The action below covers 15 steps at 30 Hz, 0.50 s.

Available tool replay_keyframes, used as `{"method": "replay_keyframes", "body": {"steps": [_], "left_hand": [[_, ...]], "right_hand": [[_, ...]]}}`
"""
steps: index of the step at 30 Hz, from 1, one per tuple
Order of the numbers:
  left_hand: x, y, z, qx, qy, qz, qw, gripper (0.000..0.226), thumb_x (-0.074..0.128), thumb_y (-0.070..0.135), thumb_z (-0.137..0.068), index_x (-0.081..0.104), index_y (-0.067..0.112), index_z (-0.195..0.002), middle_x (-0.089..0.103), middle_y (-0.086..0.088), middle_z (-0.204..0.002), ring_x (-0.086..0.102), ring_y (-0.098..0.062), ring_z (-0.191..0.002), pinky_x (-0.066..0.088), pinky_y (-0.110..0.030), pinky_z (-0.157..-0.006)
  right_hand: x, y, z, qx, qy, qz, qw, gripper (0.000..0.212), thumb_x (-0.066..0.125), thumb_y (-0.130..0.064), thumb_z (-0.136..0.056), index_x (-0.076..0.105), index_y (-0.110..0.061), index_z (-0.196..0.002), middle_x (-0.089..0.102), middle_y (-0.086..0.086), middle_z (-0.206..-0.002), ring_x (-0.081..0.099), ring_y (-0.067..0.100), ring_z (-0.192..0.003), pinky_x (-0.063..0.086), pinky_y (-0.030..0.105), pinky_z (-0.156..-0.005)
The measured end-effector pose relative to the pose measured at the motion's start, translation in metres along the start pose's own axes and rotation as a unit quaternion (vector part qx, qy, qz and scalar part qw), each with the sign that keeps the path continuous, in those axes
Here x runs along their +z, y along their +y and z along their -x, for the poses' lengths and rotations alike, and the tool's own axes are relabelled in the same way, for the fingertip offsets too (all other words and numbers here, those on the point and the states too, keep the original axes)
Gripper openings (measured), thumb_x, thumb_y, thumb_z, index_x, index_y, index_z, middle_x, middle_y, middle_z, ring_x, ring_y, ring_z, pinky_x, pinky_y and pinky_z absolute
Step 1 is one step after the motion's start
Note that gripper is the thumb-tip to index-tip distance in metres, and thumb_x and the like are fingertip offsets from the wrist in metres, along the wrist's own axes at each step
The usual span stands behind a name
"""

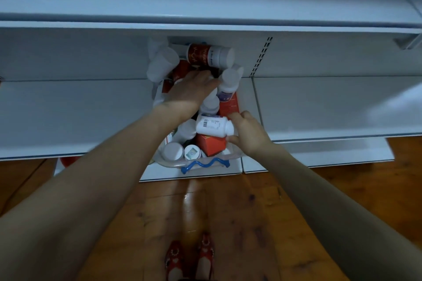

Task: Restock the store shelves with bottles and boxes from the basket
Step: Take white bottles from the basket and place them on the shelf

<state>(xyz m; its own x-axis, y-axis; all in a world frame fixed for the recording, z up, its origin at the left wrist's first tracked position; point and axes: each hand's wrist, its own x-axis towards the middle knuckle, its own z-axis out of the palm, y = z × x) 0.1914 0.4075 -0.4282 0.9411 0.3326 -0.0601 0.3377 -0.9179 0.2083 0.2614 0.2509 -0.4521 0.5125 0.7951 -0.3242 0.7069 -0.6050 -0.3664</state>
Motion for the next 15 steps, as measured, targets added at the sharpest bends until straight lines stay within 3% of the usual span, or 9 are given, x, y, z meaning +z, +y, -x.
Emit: {"method": "replay_keyframes", "body": {"steps": [2,5,7,9,13,15], "left_hand": [[-0.001,-0.004,0.009,-0.001,0.032,0.037,0.999,0.048,0.047,0.003,-0.087,0.038,0.013,-0.134,0.039,-0.015,-0.136,0.036,-0.033,-0.124,0.036,-0.042,-0.096],[-0.007,-0.009,0.036,0.054,0.138,0.109,0.983,0.049,0.055,0.002,-0.074,0.044,0.011,-0.121,0.054,-0.027,-0.119,0.054,-0.043,-0.105,0.046,-0.042,-0.083],[-0.014,-0.012,0.057,0.005,0.167,0.160,0.973,0.049,0.059,0.008,-0.071,0.052,0.000,-0.119,0.057,-0.028,-0.111,0.057,-0.042,-0.099,0.041,-0.032,-0.079],[-0.027,-0.010,0.080,-0.070,0.191,0.227,0.953,0.053,0.058,0.022,-0.072,0.053,0.001,-0.121,0.058,-0.022,-0.109,0.054,-0.034,-0.099,0.035,-0.024,-0.075],[-0.063,0.002,0.127,-0.191,0.230,0.418,0.858,0.048,0.053,0.025,-0.074,0.052,0.010,-0.120,0.055,0.002,-0.100,0.050,0.001,-0.084,0.037,-0.006,-0.071],[-0.082,0.004,0.145,-0.230,0.238,0.489,0.807,0.042,0.051,0.028,-0.074,0.051,0.019,-0.114,0.053,0.014,-0.096,0.051,0.009,-0.083,0.041,-0.006,-0.076]], "right_hand": [[-0.004,0.000,0.004,-0.004,-0.004,-0.035,0.999,0.051,0.067,-0.018,-0.081,0.046,-0.010,-0.128,0.045,0.016,-0.121,0.050,0.033,-0.108,0.041,0.037,-0.091],[-0.013,-0.003,0.017,-0.016,0.002,-0.114,0.993,0.052,0.067,-0.015,-0.081,0.048,-0.009,-0.129,0.043,0.016,-0.122,0.051,0.031,-0.106,0.043,0.038,-0.093],[-0.023,-0.008,0.029,-0.021,0.002,-0.166,0.986,0.051,0.067,-0.014,-0.081,0.048,-0.010,-0.128,0.044,0.016,-0.122,0.051,0.028,-0.106,0.044,0.034,-0.092],[-0.034,-0.014,0.042,-0.030,0.007,-0.185,0.982,0.048,0.067,-0.014,-0.081,0.050,-0.010,-0.125,0.050,0.014,-0.119,0.052,0.025,-0.104,0.045,0.032,-0.087],[-0.066,-0.032,0.072,-0.050,0.023,-0.202,0.978,0.043,0.067,-0.012,-0.080,0.053,-0.013,-0.120,0.052,0.003,-0.107,0.051,0.015,-0.086,0.042,0.015,-0.067],[-0.087,-0.043,0.087,-0.062,0.024,-0.225,0.972,0.039,0.066,-0.007,-0.078,0.055,-0.018,-0.113,0.052,-0.003,-0.099,0.052,0.011,-0.075,0.041,0.016,-0.063]]}}
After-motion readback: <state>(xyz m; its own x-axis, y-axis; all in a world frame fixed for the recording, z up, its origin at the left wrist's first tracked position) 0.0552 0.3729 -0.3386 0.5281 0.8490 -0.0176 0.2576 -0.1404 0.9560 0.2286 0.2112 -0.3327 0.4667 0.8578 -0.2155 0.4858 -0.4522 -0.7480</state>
